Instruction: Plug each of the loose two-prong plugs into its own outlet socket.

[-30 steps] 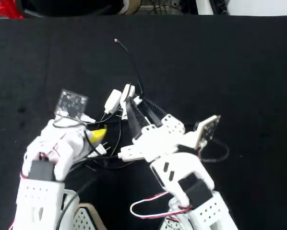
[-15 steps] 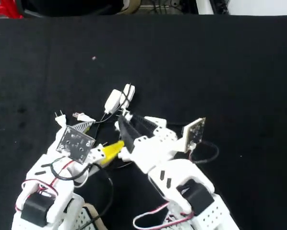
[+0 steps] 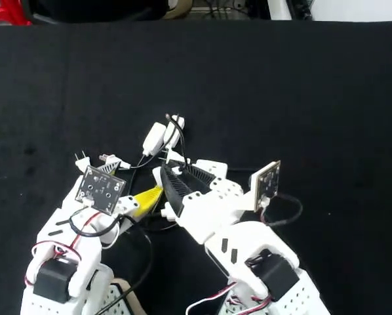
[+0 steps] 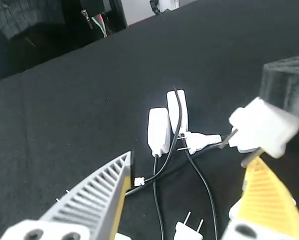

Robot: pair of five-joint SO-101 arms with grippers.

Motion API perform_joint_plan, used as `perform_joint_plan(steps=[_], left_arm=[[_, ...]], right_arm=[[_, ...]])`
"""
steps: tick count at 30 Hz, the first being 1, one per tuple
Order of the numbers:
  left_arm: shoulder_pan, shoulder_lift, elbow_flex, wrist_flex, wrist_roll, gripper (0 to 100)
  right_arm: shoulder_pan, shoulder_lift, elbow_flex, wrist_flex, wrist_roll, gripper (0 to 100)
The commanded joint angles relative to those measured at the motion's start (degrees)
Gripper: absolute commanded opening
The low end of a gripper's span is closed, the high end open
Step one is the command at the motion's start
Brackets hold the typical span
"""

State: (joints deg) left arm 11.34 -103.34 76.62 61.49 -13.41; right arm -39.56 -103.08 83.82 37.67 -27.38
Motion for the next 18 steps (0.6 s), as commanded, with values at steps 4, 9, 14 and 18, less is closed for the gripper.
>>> perform_joint_plan(steps=[4, 9, 14, 18], left_arm=[[-0.57, 0.18, -0.31, -1.58, 0.00, 35], [-0.75, 0.18, -0.31, 3.78, -5.01, 35], [-3.21, 0.18, 0.48, 11.43, -16.44, 35], [-6.46, 0.18, 4.88, 11.96, -22.15, 35]], right_arm=[[-4.48, -2.42, -5.85, 4.92, 2.02, 1.1], [1.14, -0.40, -8.31, 5.98, 6.15, 1.1], [8.70, 13.49, -11.91, 8.44, 11.34, 1.1], [13.89, 28.53, -16.75, 8.70, 11.96, 1.1]])
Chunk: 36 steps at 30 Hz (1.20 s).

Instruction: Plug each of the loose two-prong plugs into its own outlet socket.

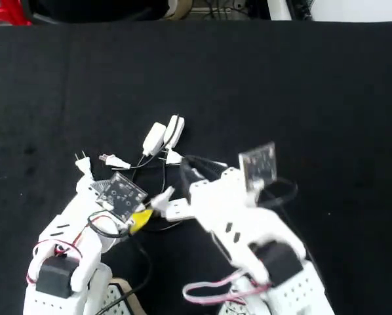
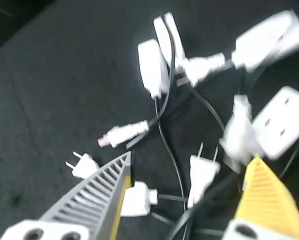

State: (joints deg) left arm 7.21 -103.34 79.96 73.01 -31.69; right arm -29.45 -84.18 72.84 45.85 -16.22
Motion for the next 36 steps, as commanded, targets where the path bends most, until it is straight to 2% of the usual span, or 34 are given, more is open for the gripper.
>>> perform_joint_plan(steps=[1, 6, 9, 13, 16, 19, 26, 29, 32, 36], left_arm=[[-3.03, 0.18, 2.68, 0.35, -5.10, 35], [-4.44, 0.18, 4.88, 0.44, -6.77, 35], [-9.71, 0.18, 3.30, 0.79, -5.36, 35], [-19.91, 0.18, -0.57, 2.20, 2.02, 35], [-27.03, 0.18, -0.75, 3.43, 2.37, 35], [-31.16, 0.18, 2.07, 3.16, 2.29, 35], [-32.04, 0.18, 10.24, -2.20, 2.02, 35], [-32.04, 0.18, 11.12, -2.02, -0.79, 35], [-31.78, 0.18, 11.21, -1.76, -1.14, 35], [-31.69, 0.18, 12.26, -2.11, -1.32, 35]], right_arm=[[4.40, 12.79, -6.99, 0.53, 1.32, 1.1], [4.48, 25.89, -12.70, 0.53, 2.20, 1.6], [4.22, 29.93, -14.90, 0.53, 1.67, 7.0], [-3.08, 32.75, -15.43, 1.14, -2.99, 15.2], [-9.32, 34.95, -14.64, 0.79, -4.48, 15.2], [-12.66, 39.08, -14.20, 0.44, -4.75, 15.5], [-13.36, 57.10, -20.88, -3.87, -11.96, 15.5], [-13.27, 66.68, -25.19, -4.92, -11.78, 15.5], [-13.01, 73.71, -29.67, -3.69, -8.35, 15.4], [-12.22, 76.18, -35.65, 1.23, -7.21, 15.2]])
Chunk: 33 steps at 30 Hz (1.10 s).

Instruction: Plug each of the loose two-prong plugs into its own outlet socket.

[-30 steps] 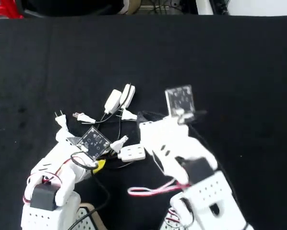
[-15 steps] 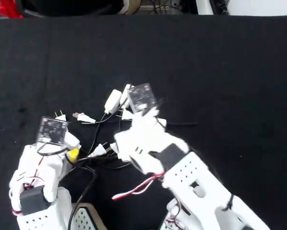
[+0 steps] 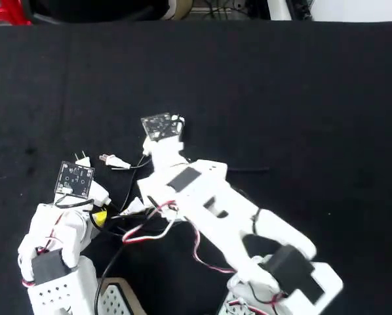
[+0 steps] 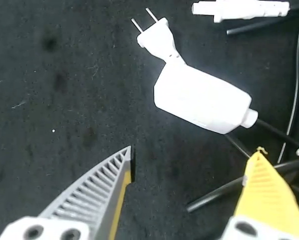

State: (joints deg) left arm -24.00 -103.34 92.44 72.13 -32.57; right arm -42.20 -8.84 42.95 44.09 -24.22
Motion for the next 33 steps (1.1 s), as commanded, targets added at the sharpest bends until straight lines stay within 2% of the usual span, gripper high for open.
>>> perform_joint_plan(steps=[1, 7, 14, 20, 22, 26, 33], left_arm=[[-0.48, 0.18, -0.22, -1.23, -0.44, 35], [-0.40, 0.18, 0.13, -1.41, -0.53, 35], [-0.48, 0.18, 1.45, -3.69, -0.53, 35], [-0.40, 0.18, 1.63, -3.69, -0.53, 35], [-0.40, 0.18, 1.63, -3.69, -0.53, 35], [-0.40, 0.18, 1.71, -3.69, -0.53, 35], [-0.40, 0.18, 1.80, -3.69, -0.53, 35]], right_arm=[[1.41, 0.31, -7.43, 4.48, 0.79, 15.2], [10.11, -7.25, -13.67, 4.75, 0.00, 15.2], [17.41, -14.81, -14.46, 5.01, 5.19, 15.5], [25.14, -17.89, -20.35, 7.56, 4.57, 15.2], [22.95, -17.71, -22.64, 14.51, 4.22, 15.2], [14.95, -15.87, -23.96, 26.46, -2.55, 15.2], [8.09, -11.65, -19.30, 32.70, -3.43, 15.2]])
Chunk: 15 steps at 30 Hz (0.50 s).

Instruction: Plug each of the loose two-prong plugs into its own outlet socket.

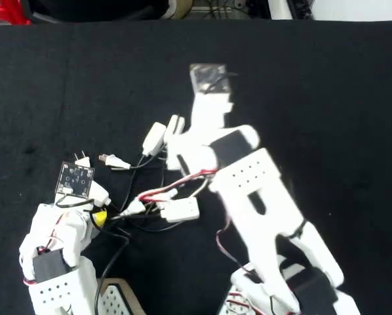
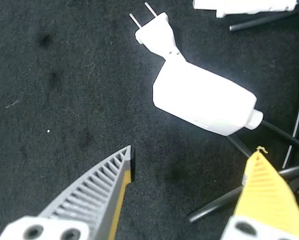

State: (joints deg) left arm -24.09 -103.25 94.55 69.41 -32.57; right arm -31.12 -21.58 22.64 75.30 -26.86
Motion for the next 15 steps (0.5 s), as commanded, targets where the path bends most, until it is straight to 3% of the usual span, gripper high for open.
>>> perform_joint_plan(steps=[1, 4, 7, 9, 15], left_arm=[[-0.31, 0.09, -0.31, -0.97, -0.53, 35], [-0.31, 0.09, -0.31, -0.79, -0.53, 35], [-0.31, 0.09, -0.31, -0.79, -0.53, 35], [-0.31, 0.09, -0.31, -0.79, -0.53, 35], [-0.31, 0.09, -0.31, -0.88, -0.53, 35]], right_arm=[[-4.22, 2.24, 2.15, 1.32, -0.88, 15.2], [-7.21, 7.08, 5.05, -4.57, -3.08, 15.2], [-7.30, 13.67, 7.60, -16.62, -14.15, 15.2], [-7.30, 18.33, 7.69, -21.63, -14.59, 15.2], [-5.98, 27.82, 3.03, -21.19, -19.96, 15.2]])
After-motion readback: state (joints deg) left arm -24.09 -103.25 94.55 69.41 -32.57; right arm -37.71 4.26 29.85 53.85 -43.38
